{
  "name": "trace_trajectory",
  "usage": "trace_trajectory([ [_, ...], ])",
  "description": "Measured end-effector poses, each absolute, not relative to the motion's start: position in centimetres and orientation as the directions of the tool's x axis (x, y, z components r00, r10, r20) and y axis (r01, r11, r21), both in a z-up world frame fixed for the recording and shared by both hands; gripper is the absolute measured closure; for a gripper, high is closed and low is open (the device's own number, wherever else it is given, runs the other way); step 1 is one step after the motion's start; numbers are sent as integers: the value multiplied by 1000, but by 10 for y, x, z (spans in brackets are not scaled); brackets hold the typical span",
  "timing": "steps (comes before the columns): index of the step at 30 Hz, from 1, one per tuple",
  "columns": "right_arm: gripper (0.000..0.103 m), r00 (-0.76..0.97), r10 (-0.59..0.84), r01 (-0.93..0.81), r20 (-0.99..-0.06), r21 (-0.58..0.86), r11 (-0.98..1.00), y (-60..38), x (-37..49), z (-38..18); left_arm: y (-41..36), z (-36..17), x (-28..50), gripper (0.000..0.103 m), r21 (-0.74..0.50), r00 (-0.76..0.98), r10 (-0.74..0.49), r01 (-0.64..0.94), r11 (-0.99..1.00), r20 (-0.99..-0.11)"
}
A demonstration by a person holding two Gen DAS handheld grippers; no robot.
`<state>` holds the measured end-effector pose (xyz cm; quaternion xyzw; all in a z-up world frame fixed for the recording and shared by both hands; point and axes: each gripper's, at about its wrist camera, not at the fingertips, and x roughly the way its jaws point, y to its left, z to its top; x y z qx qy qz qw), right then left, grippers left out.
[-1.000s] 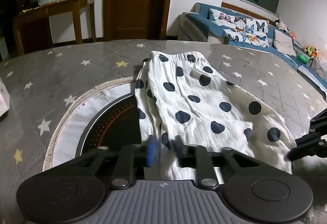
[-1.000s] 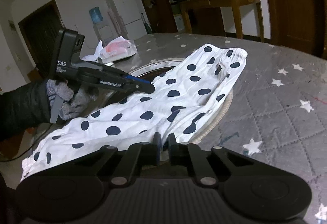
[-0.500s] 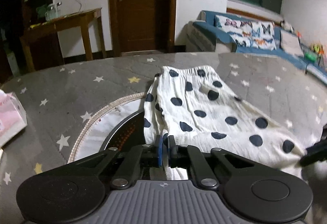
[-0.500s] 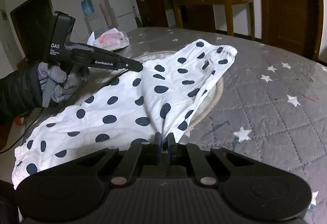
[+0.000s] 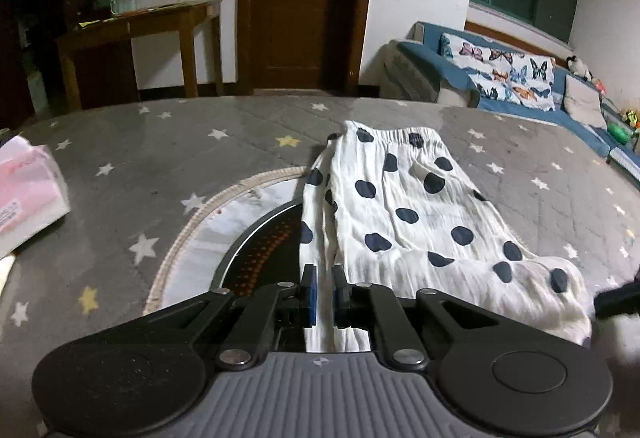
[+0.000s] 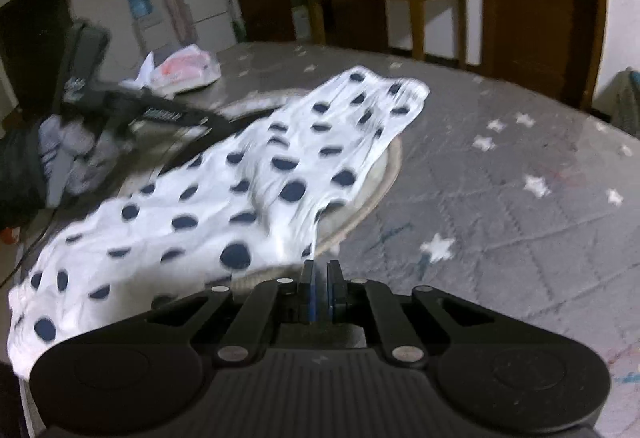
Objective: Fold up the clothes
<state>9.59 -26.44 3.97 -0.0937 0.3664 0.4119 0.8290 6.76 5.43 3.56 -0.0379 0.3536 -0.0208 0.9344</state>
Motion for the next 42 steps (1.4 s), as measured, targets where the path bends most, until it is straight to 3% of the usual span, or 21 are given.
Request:
trace_trajectory([
  [11, 88, 447, 615, -721, -649, 146, 678, -189, 159, 62, 40, 42, -35, 91, -297, 700, -311, 146, 944, -643],
  [23, 80, 452, 513, -735, -730, 22, 678, -67, 247, 20, 38, 21, -59, 89, -295, 671, -331, 171, 940, -664],
  [25, 71, 462, 516, -740, -721, 7, 672, -57, 254, 18, 39, 20, -60, 87, -299, 670, -336, 174, 938, -662],
  [30, 67, 499, 544, -725, -674, 18, 689, -56, 264, 23, 41, 19, -62, 86, -314, 670, -345, 173, 933, -657],
  [32, 48, 521, 553, -706, -651, 35, 707, -68, 267, 28, 42, 19, -63, 85, -320, 671, -348, 171, 932, -655],
  [34, 36, 548, 542, -682, -637, 36, 731, -85, 274, 31, 42, 19, -62, 83, -321, 671, -350, 172, 931, -654],
  [37, 25, 546, 546, -657, -635, 79, 749, -106, 283, 25, 40, 19, -61, 77, -321, 669, -353, 177, 930, -654],
  [42, 25, 530, 561, -617, -636, 165, 770, -139, 297, 10, 38, 20, -60, 74, -312, 667, -346, 176, 934, -660],
])
